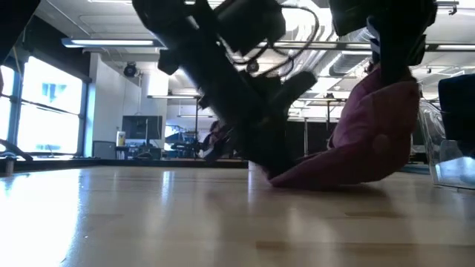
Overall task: Pick & Place hat
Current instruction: Put the red cap into the left transparent bin
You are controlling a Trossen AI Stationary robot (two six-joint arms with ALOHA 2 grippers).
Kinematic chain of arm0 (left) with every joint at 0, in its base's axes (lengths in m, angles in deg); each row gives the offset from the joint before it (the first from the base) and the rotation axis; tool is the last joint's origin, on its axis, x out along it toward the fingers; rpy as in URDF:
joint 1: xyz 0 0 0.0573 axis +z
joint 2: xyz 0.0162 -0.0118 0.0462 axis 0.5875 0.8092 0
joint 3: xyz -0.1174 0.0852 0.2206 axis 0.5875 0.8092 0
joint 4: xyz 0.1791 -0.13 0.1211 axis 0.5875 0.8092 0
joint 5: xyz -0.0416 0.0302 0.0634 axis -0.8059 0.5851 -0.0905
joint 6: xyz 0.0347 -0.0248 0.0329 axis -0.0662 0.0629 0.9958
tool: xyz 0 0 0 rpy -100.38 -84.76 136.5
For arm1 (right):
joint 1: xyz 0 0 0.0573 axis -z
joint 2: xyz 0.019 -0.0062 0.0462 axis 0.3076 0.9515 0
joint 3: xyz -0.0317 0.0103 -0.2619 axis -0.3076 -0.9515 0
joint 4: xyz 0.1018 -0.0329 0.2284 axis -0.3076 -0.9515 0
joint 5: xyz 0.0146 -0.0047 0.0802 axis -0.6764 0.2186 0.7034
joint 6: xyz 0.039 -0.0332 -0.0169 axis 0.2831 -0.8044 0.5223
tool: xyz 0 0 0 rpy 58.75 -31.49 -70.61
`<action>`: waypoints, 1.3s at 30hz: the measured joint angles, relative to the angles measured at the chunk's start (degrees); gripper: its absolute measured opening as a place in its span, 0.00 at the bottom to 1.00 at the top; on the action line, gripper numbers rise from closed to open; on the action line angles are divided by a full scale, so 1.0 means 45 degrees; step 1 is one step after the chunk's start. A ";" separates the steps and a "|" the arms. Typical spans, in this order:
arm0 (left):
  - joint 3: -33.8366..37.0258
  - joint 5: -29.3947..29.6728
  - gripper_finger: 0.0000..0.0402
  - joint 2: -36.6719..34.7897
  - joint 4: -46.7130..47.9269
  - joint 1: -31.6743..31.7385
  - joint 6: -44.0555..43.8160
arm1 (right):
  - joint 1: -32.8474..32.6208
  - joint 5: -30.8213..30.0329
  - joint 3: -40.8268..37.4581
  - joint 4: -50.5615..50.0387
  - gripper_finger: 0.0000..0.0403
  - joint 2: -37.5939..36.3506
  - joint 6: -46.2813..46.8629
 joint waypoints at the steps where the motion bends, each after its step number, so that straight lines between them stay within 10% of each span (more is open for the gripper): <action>1: -0.0011 0.0009 0.01 0.0068 0.0217 -0.0006 -0.0115 | -0.0057 0.0085 -0.0004 -0.0053 0.03 0.0000 0.0045; 21: 0.0099 0.2861 0.01 -0.1822 0.5617 -0.0085 -0.1076 | -0.0935 -0.0814 -0.0004 0.0044 0.10 0.0010 0.0518; 39: 0.0046 0.1744 0.01 -0.4261 0.6987 -0.0405 0.0386 | 0.0279 0.0134 -0.0002 0.2341 0.58 0.0221 -0.4608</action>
